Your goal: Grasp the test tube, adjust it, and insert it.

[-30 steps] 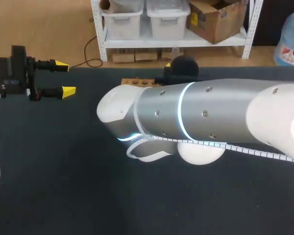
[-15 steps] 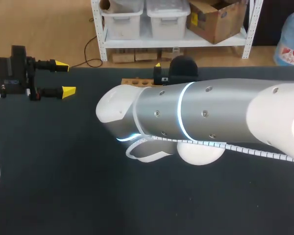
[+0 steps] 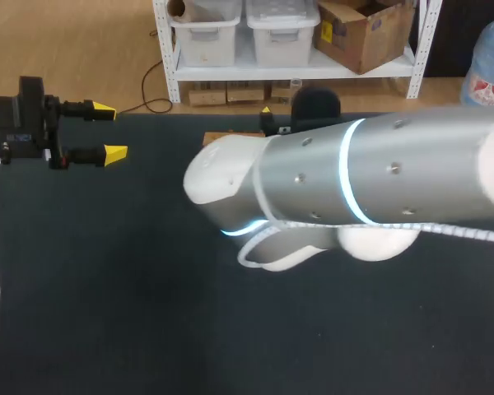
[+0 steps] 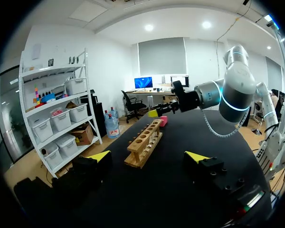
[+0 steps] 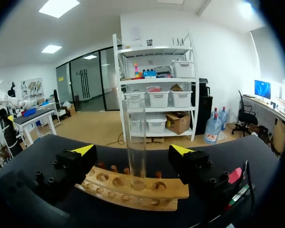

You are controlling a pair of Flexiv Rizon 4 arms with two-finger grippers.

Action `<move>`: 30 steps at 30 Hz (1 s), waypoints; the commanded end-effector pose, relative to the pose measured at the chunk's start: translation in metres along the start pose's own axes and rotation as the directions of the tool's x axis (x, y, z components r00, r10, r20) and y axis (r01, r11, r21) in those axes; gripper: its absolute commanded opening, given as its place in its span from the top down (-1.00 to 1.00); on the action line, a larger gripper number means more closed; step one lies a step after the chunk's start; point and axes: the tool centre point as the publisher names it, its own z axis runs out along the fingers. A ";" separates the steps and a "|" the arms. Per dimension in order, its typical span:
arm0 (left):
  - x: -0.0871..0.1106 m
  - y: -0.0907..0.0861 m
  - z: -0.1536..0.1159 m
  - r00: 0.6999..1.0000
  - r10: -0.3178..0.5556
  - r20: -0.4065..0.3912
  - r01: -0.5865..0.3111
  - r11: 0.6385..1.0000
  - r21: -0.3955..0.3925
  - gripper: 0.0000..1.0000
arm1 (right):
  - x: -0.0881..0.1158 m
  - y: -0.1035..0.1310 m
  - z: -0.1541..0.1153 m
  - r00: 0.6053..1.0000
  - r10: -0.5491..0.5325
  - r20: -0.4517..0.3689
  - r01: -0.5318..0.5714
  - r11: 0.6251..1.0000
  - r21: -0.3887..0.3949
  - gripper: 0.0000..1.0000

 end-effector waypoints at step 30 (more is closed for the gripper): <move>0.002 -0.001 0.000 1.000 0.004 0.006 -0.004 1.000 -0.003 -1.00 | -0.008 -0.042 -0.064 0.965 -0.011 -0.261 -0.137 0.830 -0.540 -1.00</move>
